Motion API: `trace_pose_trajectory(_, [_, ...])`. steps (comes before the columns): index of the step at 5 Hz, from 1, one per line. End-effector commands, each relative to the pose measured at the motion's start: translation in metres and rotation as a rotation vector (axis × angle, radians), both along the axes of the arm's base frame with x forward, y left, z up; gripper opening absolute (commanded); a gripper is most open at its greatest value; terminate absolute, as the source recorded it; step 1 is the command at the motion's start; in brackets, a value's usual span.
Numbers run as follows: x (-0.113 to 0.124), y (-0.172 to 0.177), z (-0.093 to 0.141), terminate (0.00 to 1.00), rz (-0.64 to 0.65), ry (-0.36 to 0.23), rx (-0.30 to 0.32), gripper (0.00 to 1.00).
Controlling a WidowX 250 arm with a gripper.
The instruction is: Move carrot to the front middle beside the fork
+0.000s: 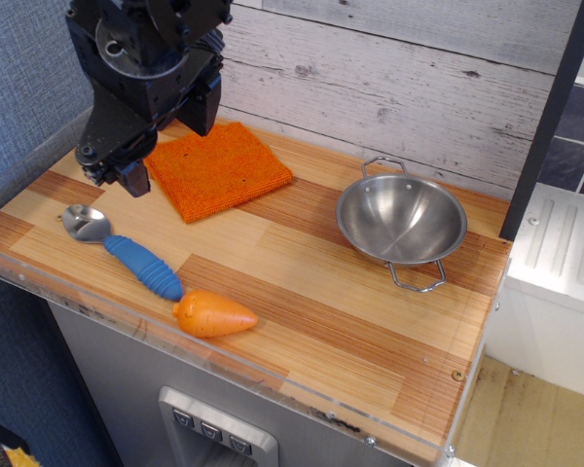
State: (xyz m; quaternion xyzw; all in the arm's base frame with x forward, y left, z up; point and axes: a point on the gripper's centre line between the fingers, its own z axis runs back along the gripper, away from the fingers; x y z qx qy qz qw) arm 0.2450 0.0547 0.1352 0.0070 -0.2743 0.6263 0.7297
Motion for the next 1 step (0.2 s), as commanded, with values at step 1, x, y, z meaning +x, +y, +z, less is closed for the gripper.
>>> trace_pose_trajectory(1, [-0.0120,0.0018,0.0051,1.00,-0.006,-0.034,0.004,1.00])
